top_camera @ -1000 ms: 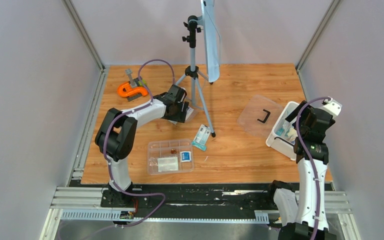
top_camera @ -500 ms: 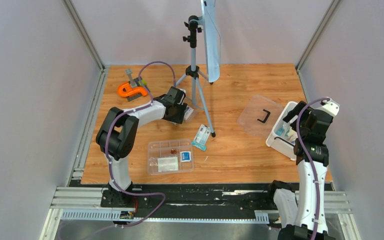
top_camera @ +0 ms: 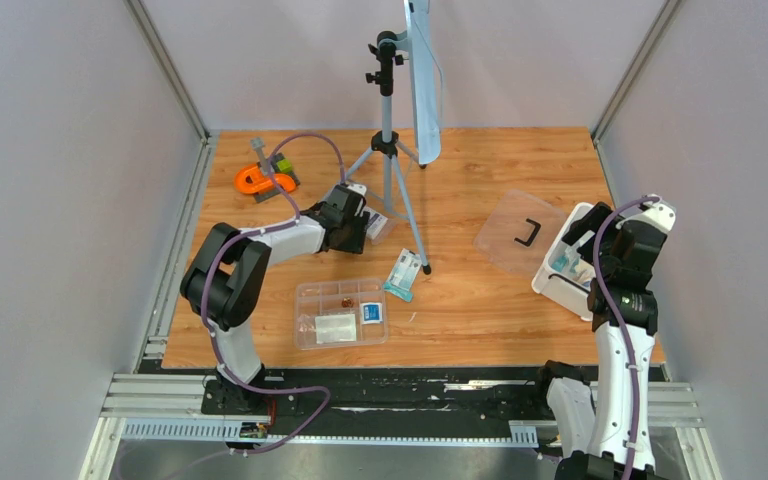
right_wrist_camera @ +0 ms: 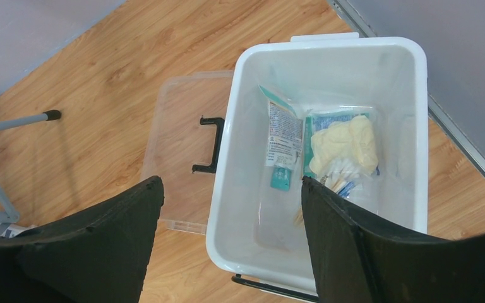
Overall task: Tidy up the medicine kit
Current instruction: Pick up the medical item at the center of the board.
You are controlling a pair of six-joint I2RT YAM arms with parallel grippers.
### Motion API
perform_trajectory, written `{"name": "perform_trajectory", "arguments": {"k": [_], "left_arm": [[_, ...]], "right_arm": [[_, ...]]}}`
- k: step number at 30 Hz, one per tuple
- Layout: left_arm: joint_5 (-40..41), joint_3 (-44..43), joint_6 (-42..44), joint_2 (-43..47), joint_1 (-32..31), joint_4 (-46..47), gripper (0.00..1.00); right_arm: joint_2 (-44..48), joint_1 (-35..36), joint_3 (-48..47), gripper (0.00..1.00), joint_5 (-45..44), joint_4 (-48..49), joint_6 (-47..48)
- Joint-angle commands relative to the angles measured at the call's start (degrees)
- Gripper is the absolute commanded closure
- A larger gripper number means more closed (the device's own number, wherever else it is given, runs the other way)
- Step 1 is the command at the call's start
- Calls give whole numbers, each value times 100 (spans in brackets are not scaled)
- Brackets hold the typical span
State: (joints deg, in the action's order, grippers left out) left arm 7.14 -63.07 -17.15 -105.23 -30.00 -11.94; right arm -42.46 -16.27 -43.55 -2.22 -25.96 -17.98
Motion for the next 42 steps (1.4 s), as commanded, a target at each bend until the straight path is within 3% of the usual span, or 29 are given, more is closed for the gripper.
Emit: {"name": "perform_trajectory", "arguments": {"k": [1, 6, 10, 15, 19, 28, 33, 42], "left_arm": [[-77, 398, -398, 423, -242, -205, 44], [156, 685, -575, 1117, -398, -606, 43], [553, 727, -643, 1555, -419, -750, 37], [894, 602, -985, 1516, -415, -819, 21], [1043, 324, -1424, 1049, -412, -947, 16], [1319, -149, -2430, 300, -418, -1266, 22], [1551, -196, -2544, 93, -418, -1375, 24], [1590, -76, -2724, -16, -419, -1330, 47]], "right_arm": [[152, -25, -190, 22, 114, 70, -50], [182, -17, -163, 22, 128, 55, -78], [204, -21, -163, 23, 354, 46, -117], [240, -24, -130, 23, 468, 46, -191], [237, -20, -99, 23, 591, 40, -270], [289, -25, -124, 23, 591, 30, -182], [274, -23, -82, 23, 625, 21, -223], [250, -25, -101, 23, 644, 25, -234]]}}
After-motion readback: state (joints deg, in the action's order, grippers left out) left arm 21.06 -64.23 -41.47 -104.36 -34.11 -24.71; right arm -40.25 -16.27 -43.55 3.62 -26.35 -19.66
